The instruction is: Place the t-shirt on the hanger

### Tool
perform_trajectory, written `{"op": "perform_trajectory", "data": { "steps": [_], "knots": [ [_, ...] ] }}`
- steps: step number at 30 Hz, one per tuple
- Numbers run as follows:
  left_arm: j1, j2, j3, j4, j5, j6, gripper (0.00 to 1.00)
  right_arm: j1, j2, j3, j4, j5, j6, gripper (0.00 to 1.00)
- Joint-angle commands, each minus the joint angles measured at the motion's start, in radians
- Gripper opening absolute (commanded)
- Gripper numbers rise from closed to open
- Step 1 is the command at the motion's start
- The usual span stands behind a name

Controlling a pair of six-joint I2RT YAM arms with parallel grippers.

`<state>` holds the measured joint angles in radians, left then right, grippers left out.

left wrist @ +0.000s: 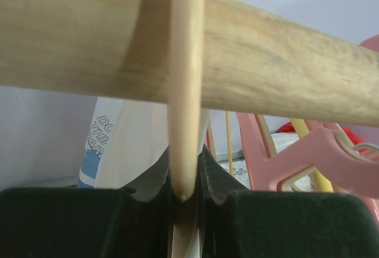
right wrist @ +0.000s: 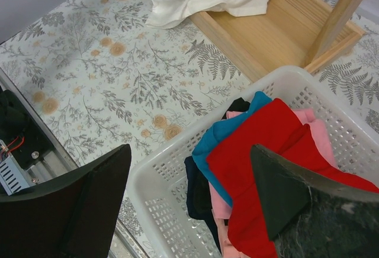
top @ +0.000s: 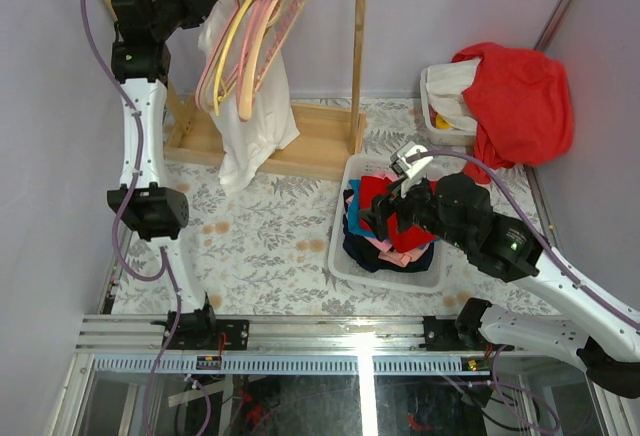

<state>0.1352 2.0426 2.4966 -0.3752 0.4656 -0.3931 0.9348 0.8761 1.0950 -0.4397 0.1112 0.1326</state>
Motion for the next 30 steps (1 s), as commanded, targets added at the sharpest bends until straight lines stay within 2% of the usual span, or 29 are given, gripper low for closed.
{"op": "perform_trajectory", "data": {
  "steps": [1, 8, 12, 14, 19, 26, 30],
  "knots": [
    [-0.013, 0.01, 0.018, 0.121, -0.06, 0.001, 0.0, 0.0, -0.015, -0.015, 0.06, -0.019, 0.008, 0.88],
    [-0.024, 0.001, 0.012, 0.069, -0.122, 0.046, 0.0, 0.001, -0.018, -0.033, 0.068, -0.03, 0.012, 0.88],
    [-0.023, -0.074, -0.141, 0.111, -0.141, 0.066, 0.02, -0.001, -0.017, -0.037, 0.073, -0.039, 0.019, 0.88],
    [-0.024, -0.117, -0.213, 0.142, -0.16, 0.077, 0.07, 0.0, -0.018, -0.041, 0.074, -0.044, 0.025, 0.88],
    [-0.022, -0.166, -0.248, 0.136, -0.181, 0.095, 0.19, 0.0, -0.019, -0.042, 0.069, -0.055, 0.04, 0.88],
    [-0.017, -0.263, -0.306, 0.151, -0.227, 0.114, 0.51, 0.0, -0.027, -0.033, 0.056, -0.075, 0.061, 0.88],
    [-0.01, -0.287, -0.3, 0.154, -0.241, 0.114, 0.54, 0.0, -0.029, -0.031, 0.054, -0.095, 0.074, 0.88]
  ]
}}
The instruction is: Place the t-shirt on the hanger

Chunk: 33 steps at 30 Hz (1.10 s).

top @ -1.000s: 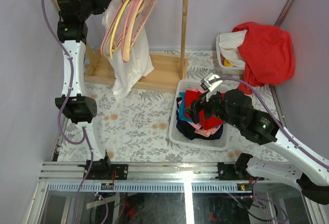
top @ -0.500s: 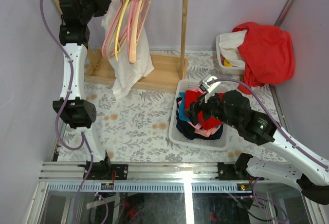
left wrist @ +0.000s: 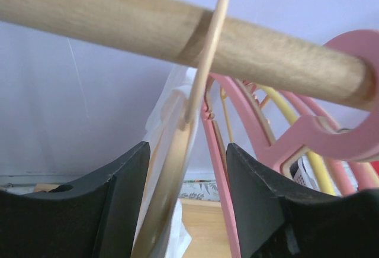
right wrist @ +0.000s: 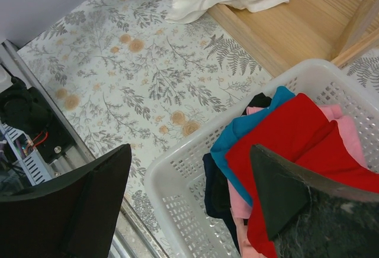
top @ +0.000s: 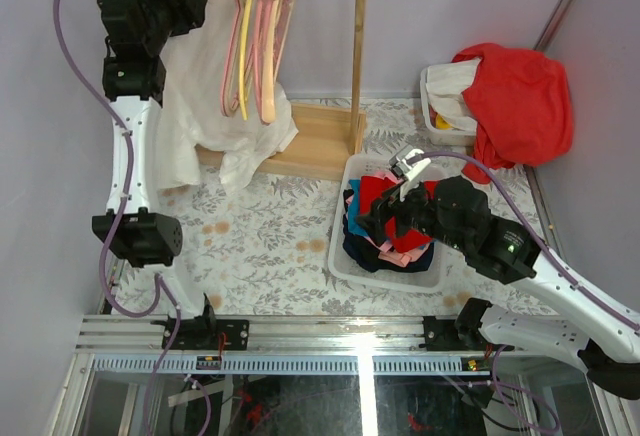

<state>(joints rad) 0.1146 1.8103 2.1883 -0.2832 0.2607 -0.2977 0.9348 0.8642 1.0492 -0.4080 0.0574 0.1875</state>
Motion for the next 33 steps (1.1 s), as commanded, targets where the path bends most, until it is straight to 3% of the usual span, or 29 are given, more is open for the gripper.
{"op": "perform_trajectory", "data": {
  "steps": [1, 9, 13, 21, 26, 33],
  "knots": [
    [0.012, -0.062, 0.008, 0.062, -0.041, 0.019, 0.55, 0.0, -0.018, 0.014, 0.022, -0.044, 0.023, 0.88],
    [0.015, -0.216, -0.094, 0.069, -0.155, 0.021, 0.67, 0.0, -0.033, 0.019, 0.015, -0.063, 0.043, 0.88],
    [0.013, -0.306, -0.101, -0.07, -0.232, -0.003, 0.68, 0.0, -0.045, 0.014, 0.015, -0.086, 0.064, 0.88],
    [0.014, -0.584, -0.5, -0.064, -0.297, -0.033, 0.71, 0.0, -0.086, 0.029, -0.032, -0.093, 0.097, 0.88],
    [0.014, -0.591, -0.601, -0.079, -0.357, -0.03, 0.72, 0.0, -0.115, 0.032, -0.053, -0.117, 0.132, 0.88],
    [0.013, -0.534, -0.638, -0.041, -0.327, -0.037, 0.72, 0.0, -0.144, 0.025, -0.066, -0.135, 0.163, 0.88]
  ]
}}
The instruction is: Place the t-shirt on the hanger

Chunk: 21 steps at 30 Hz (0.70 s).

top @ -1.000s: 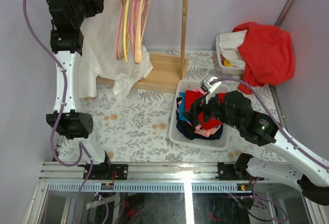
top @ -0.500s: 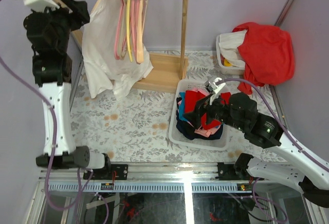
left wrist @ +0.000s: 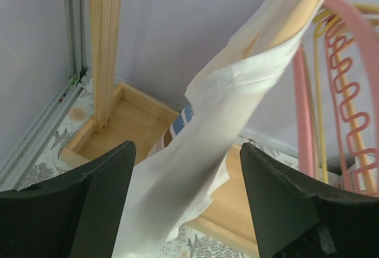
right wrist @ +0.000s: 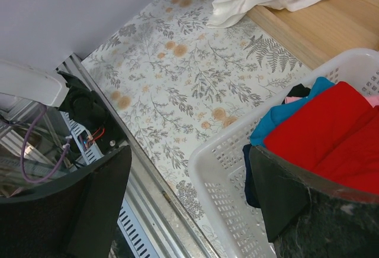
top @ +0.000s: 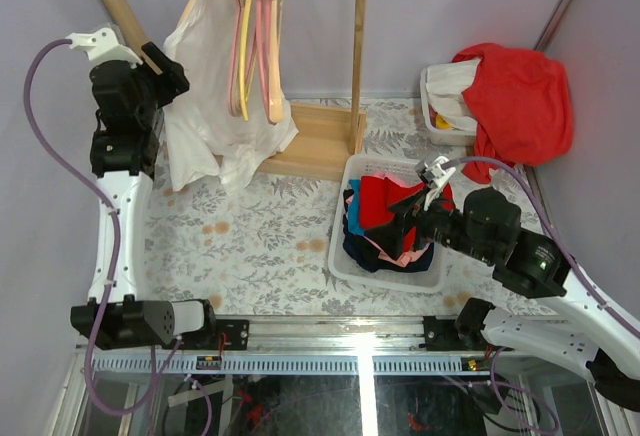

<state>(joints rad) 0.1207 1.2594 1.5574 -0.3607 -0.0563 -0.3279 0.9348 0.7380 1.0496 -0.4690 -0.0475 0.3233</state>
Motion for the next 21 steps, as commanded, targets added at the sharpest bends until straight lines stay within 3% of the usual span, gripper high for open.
{"op": "perform_trajectory", "data": {
  "steps": [1, 18, 21],
  "knots": [
    [0.008, 0.028, -0.004, 0.037, -0.006, -0.008, 0.72, 0.001, -0.018, 0.023, -0.006, -0.029, 0.028, 0.88],
    [0.007, 0.021, -0.101, 0.187, -0.039, 0.004, 0.67, 0.0, -0.013, 0.006, -0.001, -0.033, 0.018, 0.88],
    [0.008, 0.02, -0.112, 0.207, -0.054, -0.002, 0.58, 0.0, -0.014, 0.007, -0.003, -0.032, 0.017, 0.88]
  ]
}}
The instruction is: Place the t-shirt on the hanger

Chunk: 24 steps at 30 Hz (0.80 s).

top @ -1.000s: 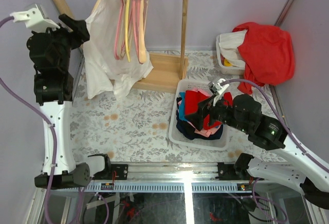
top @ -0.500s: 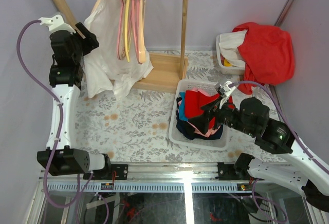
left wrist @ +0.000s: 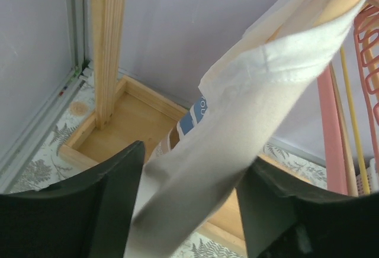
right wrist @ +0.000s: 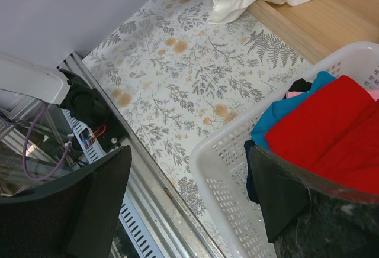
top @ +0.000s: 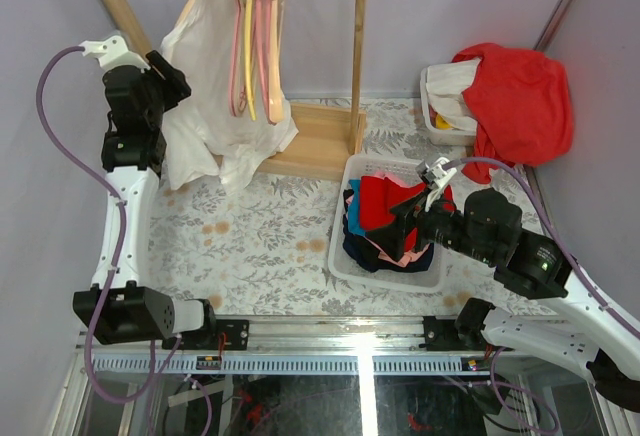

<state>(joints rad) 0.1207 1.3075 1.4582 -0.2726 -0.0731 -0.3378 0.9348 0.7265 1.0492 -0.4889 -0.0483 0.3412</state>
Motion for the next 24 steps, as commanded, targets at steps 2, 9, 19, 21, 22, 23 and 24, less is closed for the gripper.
{"op": "perform_trajectory", "data": {
  "steps": [2, 9, 19, 21, 22, 23, 24],
  "knots": [
    [0.007, -0.023, -0.01, 0.119, -0.052, 0.001, 0.45, 0.0, -0.001, 0.008, 0.015, -0.032, -0.001, 0.88],
    [0.007, -0.038, -0.006, 0.121, -0.149, -0.013, 0.25, -0.001, -0.01, 0.0, 0.012, -0.032, -0.005, 0.88],
    [0.008, 0.023, 0.109, 0.03, -0.29, 0.034, 0.26, 0.0, -0.01, -0.001, 0.014, -0.047, -0.006, 0.88],
    [0.009, 0.029, 0.12, 0.027, -0.318, 0.038, 0.26, 0.0, -0.01, -0.003, 0.014, -0.051, -0.005, 0.88],
    [0.009, 0.03, 0.119, 0.028, -0.328, 0.043, 0.27, 0.0, -0.011, -0.004, 0.013, -0.05, -0.005, 0.88],
    [0.011, 0.033, 0.119, 0.031, -0.337, 0.046, 0.28, 0.0, -0.011, -0.005, 0.012, -0.05, -0.004, 0.88],
    [0.012, 0.035, 0.123, 0.033, -0.345, 0.051, 0.28, 0.001, -0.012, -0.006, 0.012, -0.052, -0.005, 0.88]
  ]
}}
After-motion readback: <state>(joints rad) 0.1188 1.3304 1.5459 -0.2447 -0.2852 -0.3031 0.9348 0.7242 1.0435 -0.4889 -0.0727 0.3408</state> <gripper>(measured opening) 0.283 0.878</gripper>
